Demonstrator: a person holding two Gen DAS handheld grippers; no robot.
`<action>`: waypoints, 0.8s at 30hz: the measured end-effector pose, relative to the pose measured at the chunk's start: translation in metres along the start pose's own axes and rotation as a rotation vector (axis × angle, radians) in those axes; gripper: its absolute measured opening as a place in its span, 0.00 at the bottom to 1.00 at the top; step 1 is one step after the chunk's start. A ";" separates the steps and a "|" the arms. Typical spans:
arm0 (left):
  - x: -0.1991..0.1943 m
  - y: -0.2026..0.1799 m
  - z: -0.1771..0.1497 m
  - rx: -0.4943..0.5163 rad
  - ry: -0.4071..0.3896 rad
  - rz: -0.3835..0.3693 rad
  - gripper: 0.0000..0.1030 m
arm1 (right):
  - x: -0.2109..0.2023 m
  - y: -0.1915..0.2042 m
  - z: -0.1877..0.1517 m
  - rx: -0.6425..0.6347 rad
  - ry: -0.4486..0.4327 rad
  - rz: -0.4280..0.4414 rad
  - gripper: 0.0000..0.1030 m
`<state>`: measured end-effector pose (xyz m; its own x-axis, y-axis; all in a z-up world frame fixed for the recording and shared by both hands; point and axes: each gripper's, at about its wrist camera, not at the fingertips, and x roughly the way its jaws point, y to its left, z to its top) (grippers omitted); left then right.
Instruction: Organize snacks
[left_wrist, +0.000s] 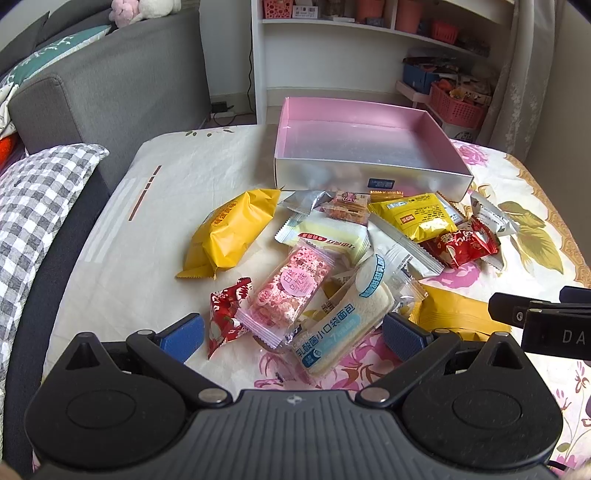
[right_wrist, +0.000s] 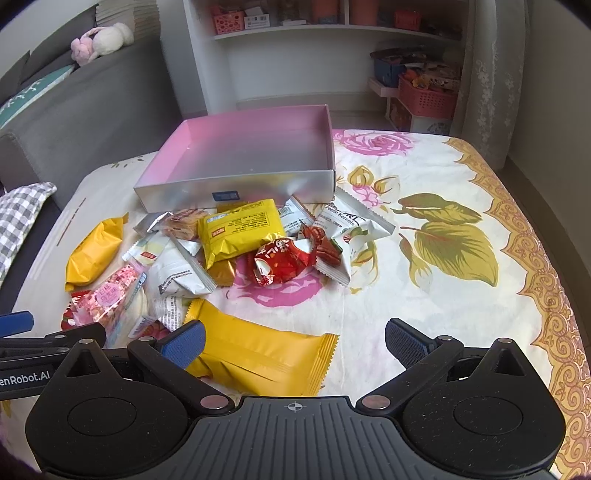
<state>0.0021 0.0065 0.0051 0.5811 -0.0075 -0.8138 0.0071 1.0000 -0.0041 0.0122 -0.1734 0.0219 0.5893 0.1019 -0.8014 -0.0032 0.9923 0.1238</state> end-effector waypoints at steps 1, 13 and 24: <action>0.000 0.000 0.000 0.000 -0.001 0.001 1.00 | 0.000 0.000 0.000 0.000 0.000 0.001 1.00; -0.001 -0.001 0.001 -0.001 -0.007 -0.003 1.00 | 0.002 0.001 0.000 0.005 0.011 -0.005 1.00; -0.002 -0.001 0.000 -0.001 -0.013 -0.005 1.00 | 0.001 0.007 -0.001 -0.022 0.010 -0.016 1.00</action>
<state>0.0010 0.0053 0.0068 0.5914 -0.0122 -0.8063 0.0090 0.9999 -0.0085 0.0119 -0.1666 0.0210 0.5813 0.0870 -0.8090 -0.0120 0.9951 0.0984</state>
